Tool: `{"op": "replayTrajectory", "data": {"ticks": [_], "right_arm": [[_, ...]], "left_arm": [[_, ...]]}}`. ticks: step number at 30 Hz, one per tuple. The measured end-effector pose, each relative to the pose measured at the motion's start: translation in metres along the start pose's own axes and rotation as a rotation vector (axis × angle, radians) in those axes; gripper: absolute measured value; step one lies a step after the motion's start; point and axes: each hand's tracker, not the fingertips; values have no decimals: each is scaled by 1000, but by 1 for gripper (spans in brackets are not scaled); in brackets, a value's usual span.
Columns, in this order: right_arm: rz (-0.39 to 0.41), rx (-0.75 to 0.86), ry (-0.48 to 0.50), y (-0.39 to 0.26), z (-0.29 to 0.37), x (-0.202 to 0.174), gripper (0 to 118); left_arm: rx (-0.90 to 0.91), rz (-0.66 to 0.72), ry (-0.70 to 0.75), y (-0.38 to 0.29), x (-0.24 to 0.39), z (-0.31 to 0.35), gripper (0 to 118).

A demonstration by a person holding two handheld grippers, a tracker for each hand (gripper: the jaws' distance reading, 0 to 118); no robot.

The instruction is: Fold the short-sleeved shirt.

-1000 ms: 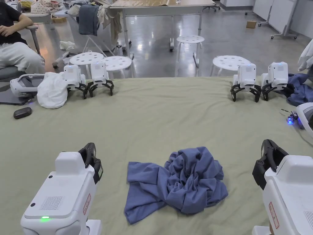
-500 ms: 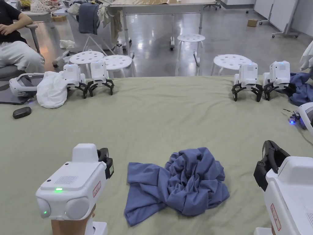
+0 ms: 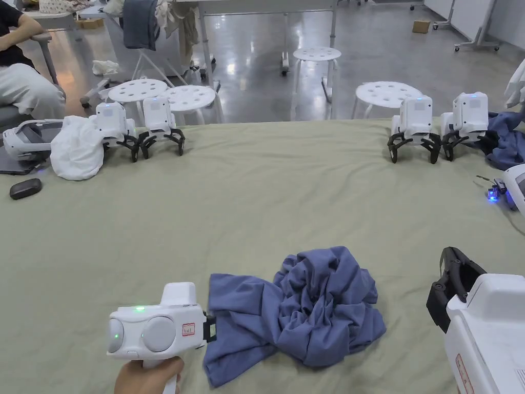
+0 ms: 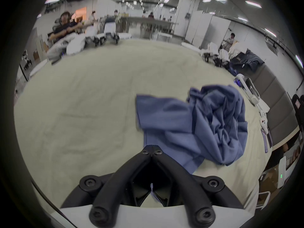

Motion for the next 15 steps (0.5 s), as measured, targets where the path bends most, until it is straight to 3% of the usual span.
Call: {"op": "replayTrajectory", "data": {"ticks": [2, 4, 6, 7, 15], "right_arm": [[0, -9, 0, -3, -1, 1, 4], [0, -19, 1, -6, -2, 1, 4], [0, -26, 1, -8, -2, 1, 4], [0, -28, 1, -9, -2, 1, 4], [-6, -45, 5, -15, -3, 1, 4]], "left_arm": [[-30, 0, 2, -5, -1, -8, 14], [-72, -1, 14, -9, -2, -16, 60], [-75, 1, 12, -12, -2, -19, 97], [-88, 4, 19, -13, -1, -22, 106], [-167, 19, 51, -18, 4, -37, 107]]}}
